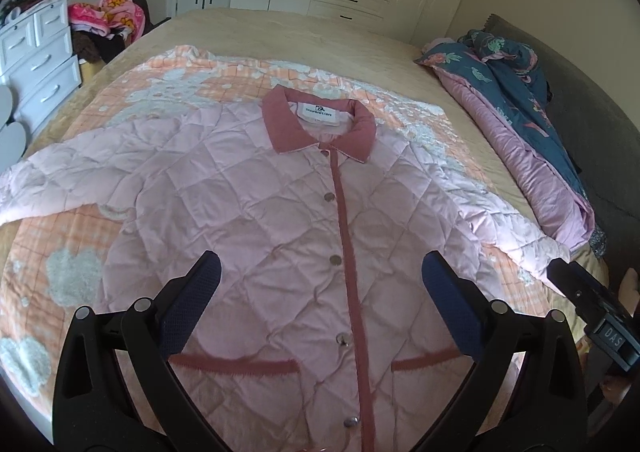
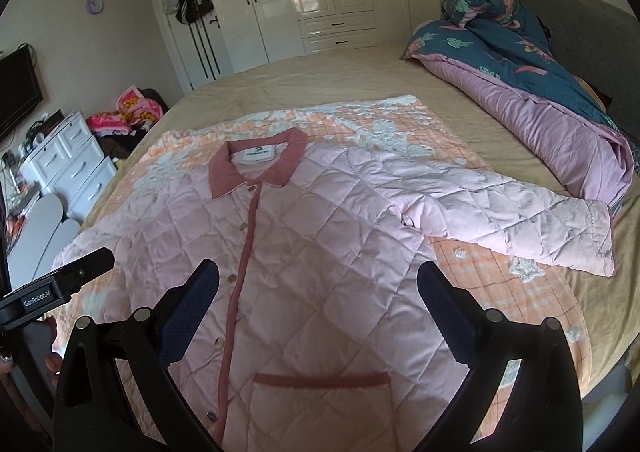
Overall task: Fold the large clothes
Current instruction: 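Move the right gripper toward the cuff of the jacket sleeve, then close the right gripper on the ribbed sleeve cuff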
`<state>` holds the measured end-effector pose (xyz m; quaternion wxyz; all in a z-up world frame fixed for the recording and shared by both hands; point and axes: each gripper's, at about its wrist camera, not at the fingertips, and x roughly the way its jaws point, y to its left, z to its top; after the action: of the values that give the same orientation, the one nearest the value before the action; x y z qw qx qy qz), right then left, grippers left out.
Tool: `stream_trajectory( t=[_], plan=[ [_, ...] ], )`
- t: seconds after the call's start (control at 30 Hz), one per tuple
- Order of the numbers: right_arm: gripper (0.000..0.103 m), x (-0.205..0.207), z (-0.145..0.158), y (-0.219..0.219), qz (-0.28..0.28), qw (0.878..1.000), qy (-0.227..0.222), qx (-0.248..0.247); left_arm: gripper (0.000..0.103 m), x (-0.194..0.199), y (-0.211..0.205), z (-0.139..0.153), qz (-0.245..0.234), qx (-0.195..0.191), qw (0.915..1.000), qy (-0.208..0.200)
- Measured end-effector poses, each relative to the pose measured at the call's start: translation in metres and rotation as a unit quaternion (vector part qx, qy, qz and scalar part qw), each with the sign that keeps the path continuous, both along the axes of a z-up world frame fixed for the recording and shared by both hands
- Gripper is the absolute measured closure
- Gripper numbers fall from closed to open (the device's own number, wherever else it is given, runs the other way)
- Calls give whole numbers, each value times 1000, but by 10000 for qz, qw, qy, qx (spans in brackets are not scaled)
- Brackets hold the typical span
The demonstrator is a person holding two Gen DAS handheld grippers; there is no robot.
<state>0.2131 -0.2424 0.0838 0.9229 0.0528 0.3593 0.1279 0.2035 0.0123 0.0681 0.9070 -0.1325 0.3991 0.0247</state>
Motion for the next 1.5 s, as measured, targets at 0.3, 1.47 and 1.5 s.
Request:
stream_trajectory(
  t=[0.3,1.47,1.5],
  plan=[
    [4,29,-11,-18,-304,9995,94,51,9,32,-10,-5,-96,-57,9999,34],
    [4,101,-119,-231,-2820,9517,906,812,9,130,-80,-75,-245,392,9957,801],
    [4,102,-122,-238,-2910,9486,924,837,9,131,-81,-76,-230,429,9956,805]
  ],
)
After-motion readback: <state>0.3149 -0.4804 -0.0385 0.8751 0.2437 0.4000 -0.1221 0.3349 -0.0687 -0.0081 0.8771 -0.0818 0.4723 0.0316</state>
